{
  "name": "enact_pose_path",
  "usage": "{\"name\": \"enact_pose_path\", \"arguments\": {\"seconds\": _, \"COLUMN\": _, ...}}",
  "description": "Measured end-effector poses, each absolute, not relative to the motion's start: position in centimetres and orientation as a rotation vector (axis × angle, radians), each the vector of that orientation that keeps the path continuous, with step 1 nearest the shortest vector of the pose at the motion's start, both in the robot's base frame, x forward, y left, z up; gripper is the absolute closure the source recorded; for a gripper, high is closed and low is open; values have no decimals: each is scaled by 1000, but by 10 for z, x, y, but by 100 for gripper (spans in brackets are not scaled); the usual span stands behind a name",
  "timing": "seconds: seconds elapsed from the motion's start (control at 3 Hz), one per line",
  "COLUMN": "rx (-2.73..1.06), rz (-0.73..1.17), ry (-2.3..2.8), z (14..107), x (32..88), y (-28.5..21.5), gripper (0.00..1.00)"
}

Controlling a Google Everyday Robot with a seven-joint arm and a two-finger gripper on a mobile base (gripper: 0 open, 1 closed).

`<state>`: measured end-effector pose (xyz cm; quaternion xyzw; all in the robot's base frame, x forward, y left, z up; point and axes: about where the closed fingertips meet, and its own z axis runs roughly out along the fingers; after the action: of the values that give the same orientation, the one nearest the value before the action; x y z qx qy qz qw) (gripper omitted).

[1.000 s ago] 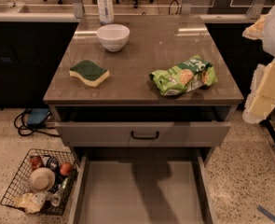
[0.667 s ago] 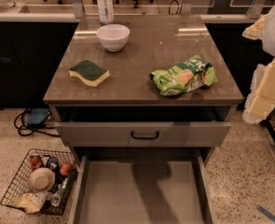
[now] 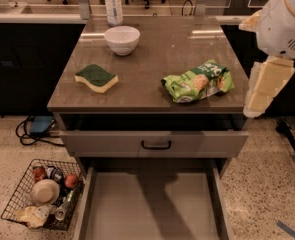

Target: Place green rice chip bag into white bowl

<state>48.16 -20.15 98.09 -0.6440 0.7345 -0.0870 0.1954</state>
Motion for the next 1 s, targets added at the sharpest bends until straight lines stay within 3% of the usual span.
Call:
{"name": "enact_pose_path", "arguments": {"seconds": 0.67, "rx": -1959, "rz": -208, "ry": 1880, "z": 938, "x": 542, "y": -170, "gripper": 0}}
{"name": "enact_pose_path", "arguments": {"seconds": 1.0, "rx": -1959, "rz": -208, "ry": 1880, "z": 938, "x": 542, "y": -170, "gripper": 0}}
